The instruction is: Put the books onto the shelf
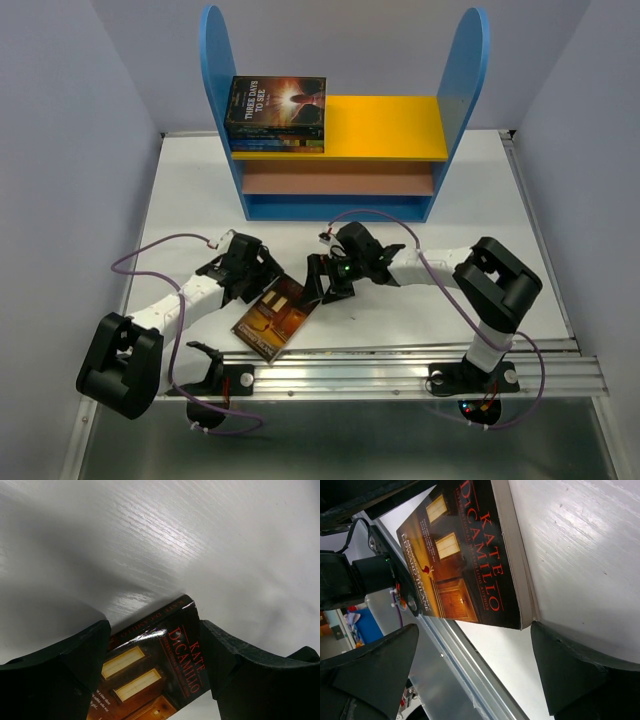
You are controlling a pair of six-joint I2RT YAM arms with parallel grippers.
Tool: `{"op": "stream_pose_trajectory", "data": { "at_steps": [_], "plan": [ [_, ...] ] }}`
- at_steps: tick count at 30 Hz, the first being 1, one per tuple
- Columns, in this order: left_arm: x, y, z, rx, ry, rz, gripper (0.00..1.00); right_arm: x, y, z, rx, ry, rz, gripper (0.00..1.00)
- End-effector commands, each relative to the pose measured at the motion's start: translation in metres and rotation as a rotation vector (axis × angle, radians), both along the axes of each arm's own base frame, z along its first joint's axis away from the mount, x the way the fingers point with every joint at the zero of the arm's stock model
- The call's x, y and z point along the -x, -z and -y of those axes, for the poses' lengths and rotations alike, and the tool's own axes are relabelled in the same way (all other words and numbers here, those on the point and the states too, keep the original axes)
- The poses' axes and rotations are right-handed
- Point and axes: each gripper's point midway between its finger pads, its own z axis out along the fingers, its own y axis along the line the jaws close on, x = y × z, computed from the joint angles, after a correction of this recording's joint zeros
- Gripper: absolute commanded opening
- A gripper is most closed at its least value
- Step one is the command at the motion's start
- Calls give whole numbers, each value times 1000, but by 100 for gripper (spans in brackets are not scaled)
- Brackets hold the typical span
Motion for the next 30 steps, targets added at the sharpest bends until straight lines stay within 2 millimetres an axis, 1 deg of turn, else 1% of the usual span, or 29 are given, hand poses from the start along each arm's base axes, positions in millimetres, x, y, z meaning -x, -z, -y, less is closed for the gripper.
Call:
{"op": "stream_pose_trajectory", "data": {
  "at_steps": [1,7,10,11,13,14,18,19,20,22,24,25,26,28,29,30],
  "plan": [
    [5,2,-8,-33,-12,-10,84,-7,-38,-23,-117,-41,108,100],
    [5,2,-7,-32,-12,-12,84,-9,-51,-30,-163,-59,130,99],
    [5,2,-7,-32,-12,-12,84,-10,-52,-34,-175,-65,133,93],
    [5,2,-7,-31,-13,-12,84,-11,-52,-34,-177,-65,136,87],
    [6,2,-7,-27,-11,-12,84,-13,-55,-36,-186,-59,144,80],
    [6,2,-7,-25,-10,-12,84,-15,-56,-37,-185,-52,149,73],
    [6,1,-5,-19,-6,-8,84,-21,-46,-38,-157,-22,132,59],
    [7,1,-6,-19,-8,-9,84,-21,-38,-37,-132,-13,112,56],
    [6,0,-6,-17,-9,-5,84,-21,-35,-37,-123,-9,104,47],
    [6,-1,-5,-14,-10,-3,84,-23,-25,-34,-82,7,90,38],
    [5,-3,-5,-13,-5,3,84,-23,-21,-33,-65,10,83,20],
    [4,-4,-4,-11,-1,6,84,-23,-20,-33,-61,7,83,10],
    [2,-8,-3,-6,5,21,84,-24,-22,-33,-62,12,87,1],
    [0,-13,-1,0,16,40,85,-28,-22,-30,-45,23,119,1],
    [-3,-20,1,14,24,68,87,-30,-28,-30,-50,26,141,1],
    [-5,-24,3,20,36,85,93,-33,-29,-28,-44,33,168,1]
  ]
}}
